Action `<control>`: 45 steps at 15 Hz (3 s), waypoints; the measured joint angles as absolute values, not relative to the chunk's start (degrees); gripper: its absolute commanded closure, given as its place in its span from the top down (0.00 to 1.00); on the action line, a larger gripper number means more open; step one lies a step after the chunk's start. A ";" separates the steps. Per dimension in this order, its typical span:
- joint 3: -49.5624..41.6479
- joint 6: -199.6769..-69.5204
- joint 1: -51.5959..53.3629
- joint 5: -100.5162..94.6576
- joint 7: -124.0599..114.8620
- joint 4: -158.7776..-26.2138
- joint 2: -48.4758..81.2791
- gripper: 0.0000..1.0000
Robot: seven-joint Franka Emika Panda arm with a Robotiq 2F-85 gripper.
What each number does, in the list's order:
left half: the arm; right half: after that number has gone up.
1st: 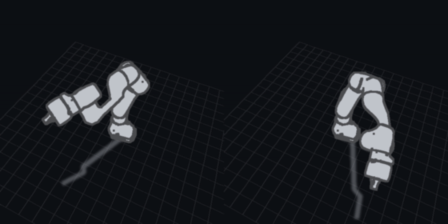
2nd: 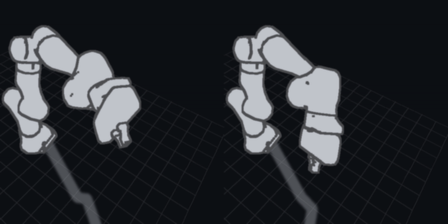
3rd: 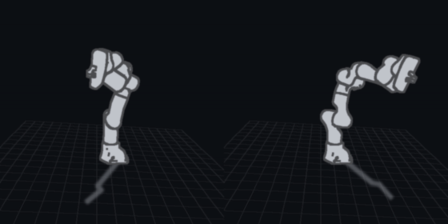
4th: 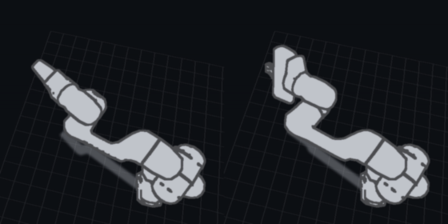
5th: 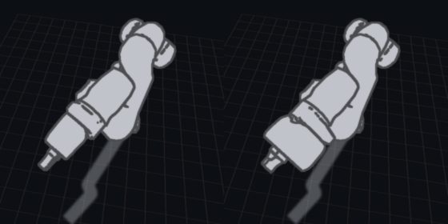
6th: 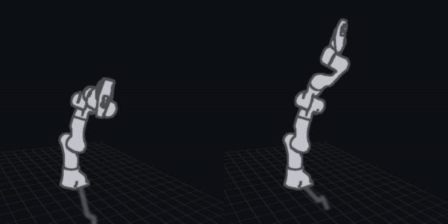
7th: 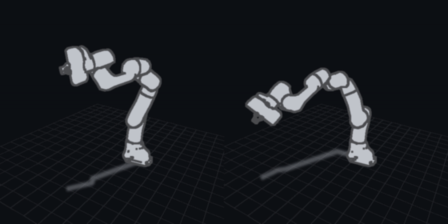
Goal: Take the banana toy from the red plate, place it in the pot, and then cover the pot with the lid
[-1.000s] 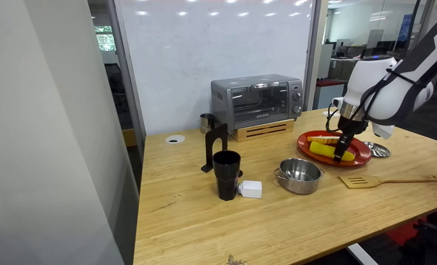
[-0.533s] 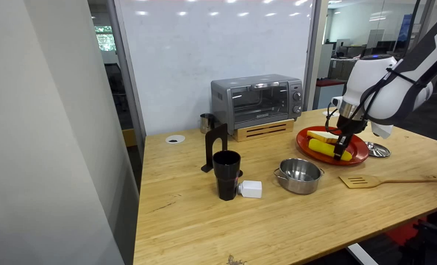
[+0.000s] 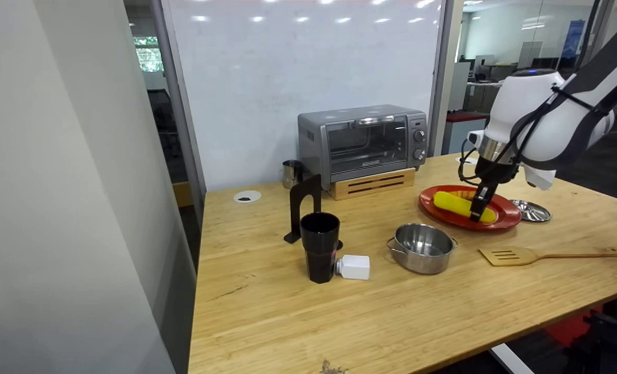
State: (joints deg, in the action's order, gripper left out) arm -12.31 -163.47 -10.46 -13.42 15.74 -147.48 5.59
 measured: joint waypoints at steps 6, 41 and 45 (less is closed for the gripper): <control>-8.89 -154.79 -7.41 -13.30 15.75 -150.87 -7.00 0.18; -5.44 -105.75 1.12 -2.23 27.64 -129.09 -3.34 0.18; -5.31 -102.98 1.10 -2.23 28.83 -125.22 1.30 0.18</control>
